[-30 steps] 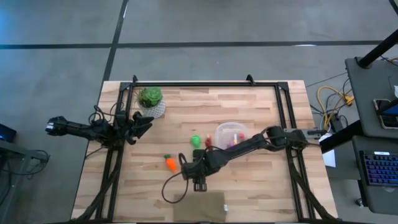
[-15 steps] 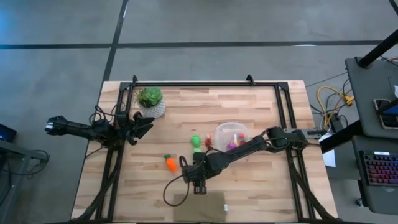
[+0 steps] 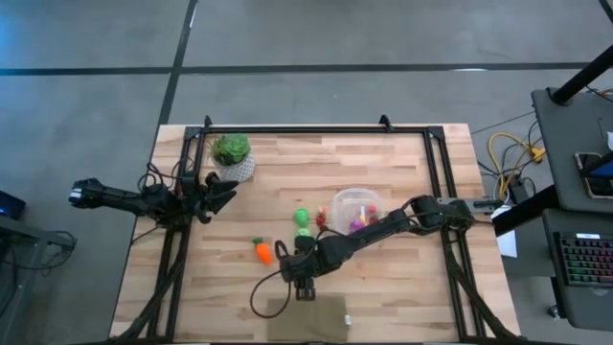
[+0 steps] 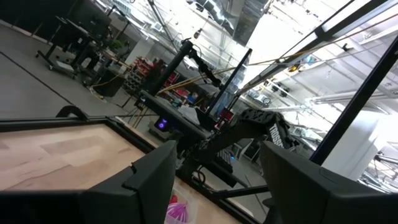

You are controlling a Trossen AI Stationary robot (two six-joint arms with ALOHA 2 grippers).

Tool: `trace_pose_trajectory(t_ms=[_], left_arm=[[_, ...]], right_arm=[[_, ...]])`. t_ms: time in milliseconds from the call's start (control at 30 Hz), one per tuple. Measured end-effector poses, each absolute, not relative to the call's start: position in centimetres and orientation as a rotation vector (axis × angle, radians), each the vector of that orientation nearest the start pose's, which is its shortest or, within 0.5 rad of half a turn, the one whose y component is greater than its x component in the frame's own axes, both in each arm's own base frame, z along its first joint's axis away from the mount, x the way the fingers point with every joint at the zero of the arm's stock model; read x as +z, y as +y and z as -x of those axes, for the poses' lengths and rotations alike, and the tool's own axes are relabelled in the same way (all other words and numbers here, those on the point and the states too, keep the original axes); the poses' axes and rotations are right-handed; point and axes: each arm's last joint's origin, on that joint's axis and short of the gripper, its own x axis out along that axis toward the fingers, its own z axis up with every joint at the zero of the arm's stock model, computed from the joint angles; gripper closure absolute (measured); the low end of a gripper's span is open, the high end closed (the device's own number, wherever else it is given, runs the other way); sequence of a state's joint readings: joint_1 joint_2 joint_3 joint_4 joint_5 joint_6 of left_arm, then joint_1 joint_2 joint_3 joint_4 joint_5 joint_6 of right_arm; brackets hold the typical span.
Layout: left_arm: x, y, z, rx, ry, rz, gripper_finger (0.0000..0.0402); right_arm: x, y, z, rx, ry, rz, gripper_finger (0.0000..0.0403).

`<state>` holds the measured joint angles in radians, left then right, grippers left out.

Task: Pick and placing Produce into tupperware
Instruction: Put the bottom pink peach into the transparent container

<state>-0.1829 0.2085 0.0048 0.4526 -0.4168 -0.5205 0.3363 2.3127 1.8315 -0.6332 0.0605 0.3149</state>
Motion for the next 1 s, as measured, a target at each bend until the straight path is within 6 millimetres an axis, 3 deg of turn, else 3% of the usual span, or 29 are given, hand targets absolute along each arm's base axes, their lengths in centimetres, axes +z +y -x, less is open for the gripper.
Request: trace_pose_trajectory(t_ms=[367,700,900,1000], left_arm=[[19.1,-0.8,-10.6,0.166,-0.294,0.589,0.0183],[19.1,-0.8,-10.5,0.166,-0.295,0.589,0.0183],[19.1,-0.8,-10.5,0.165,-0.295,0.589,0.0183],[19.1,-0.8,-10.5,0.164,-0.296,0.590,0.0183]], right_arm=[[14.6,15.7,-45.6,0.052,1.136,-0.054,0.0266],[14.8,15.6,-45.5,0.028,1.144,-0.053,0.0275],[18.6,15.4,-45.1,0.017,1.090,-0.076,0.0281],[20.6,14.9,-43.8,-0.032,1.133,-0.111,0.0284]])
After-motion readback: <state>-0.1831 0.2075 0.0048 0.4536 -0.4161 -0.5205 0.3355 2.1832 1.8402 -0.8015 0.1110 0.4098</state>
